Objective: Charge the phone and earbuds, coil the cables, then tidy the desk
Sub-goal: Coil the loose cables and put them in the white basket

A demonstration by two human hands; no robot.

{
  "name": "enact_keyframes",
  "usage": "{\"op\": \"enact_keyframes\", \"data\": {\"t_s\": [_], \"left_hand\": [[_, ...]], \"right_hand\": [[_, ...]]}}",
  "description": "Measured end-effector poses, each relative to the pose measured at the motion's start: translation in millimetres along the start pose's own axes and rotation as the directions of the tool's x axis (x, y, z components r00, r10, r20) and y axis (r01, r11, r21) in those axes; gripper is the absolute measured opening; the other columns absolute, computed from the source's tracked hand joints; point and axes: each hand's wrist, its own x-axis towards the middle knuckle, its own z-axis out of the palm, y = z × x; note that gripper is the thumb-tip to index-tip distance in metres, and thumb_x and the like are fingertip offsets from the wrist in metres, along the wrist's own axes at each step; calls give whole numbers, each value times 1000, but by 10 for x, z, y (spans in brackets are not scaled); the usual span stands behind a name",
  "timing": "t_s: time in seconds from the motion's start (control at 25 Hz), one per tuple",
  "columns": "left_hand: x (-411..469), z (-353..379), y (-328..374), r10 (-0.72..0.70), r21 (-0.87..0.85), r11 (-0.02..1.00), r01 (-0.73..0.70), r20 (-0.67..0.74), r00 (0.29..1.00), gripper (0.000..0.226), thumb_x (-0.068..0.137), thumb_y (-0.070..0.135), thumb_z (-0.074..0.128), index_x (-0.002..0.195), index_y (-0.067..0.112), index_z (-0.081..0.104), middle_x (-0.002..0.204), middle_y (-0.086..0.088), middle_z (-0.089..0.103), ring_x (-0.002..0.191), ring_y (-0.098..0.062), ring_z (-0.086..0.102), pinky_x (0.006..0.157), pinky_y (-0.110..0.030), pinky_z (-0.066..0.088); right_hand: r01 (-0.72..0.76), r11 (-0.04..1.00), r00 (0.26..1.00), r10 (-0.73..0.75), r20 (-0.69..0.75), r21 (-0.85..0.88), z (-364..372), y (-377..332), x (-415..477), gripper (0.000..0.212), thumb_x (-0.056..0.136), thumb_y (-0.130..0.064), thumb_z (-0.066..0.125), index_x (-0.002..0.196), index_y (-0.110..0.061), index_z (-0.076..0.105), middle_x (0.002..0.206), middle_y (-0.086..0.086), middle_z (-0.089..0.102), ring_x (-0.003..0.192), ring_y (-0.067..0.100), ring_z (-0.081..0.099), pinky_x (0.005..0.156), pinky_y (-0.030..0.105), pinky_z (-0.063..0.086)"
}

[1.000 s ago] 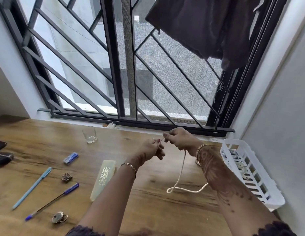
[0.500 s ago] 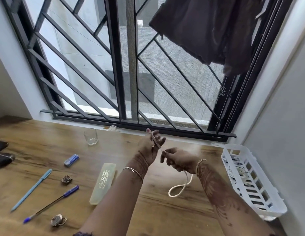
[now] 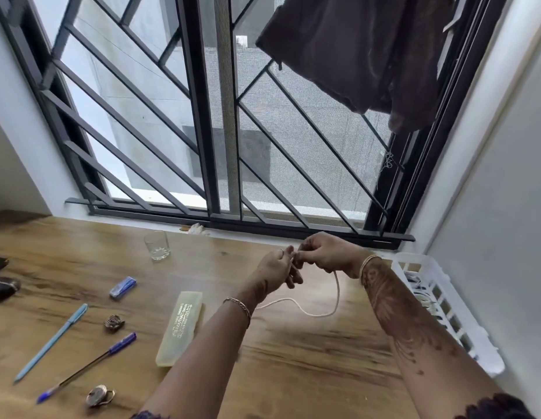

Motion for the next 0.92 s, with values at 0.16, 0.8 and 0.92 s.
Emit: {"op": "enact_keyframes", "data": {"t_s": [0.16, 0.8, 0.92], "left_hand": [[-90, -5, 21, -80, -301, 946, 121, 143, 986, 60, 103, 42, 20, 72, 7, 56, 38, 6, 43, 33, -6, 38, 41, -17, 37], [125, -29, 177, 10, -380, 918, -113, -264, 964, 40, 104, 28, 27, 82, 8, 52, 57, -2, 60, 46, -9, 58, 52, -27, 46], [51, -89, 38, 146, 46, 989, -139, -248, 958, 57, 101, 45, 27, 72, 9, 58, 51, -2, 60, 40, -9, 55, 49, -26, 44]], "right_hand": [[78, 988, 972, -45, -232, 134, -51, 23, 12, 26, 91, -34, 63, 73, -16, 64, 62, -5, 47, 51, 6, 30, 44, 17, 26], [-60, 995, 997, 64, 36, -82, 282, -16, -68, 28, 95, -26, 49, 75, -20, 67, 66, -4, 44, 43, 6, 31, 36, 16, 25], [-27, 999, 999, 28, -30, 35, 224, -34, -72, 30, 95, -30, 53, 69, -19, 64, 62, -6, 46, 40, 4, 31, 36, 17, 25]]}}
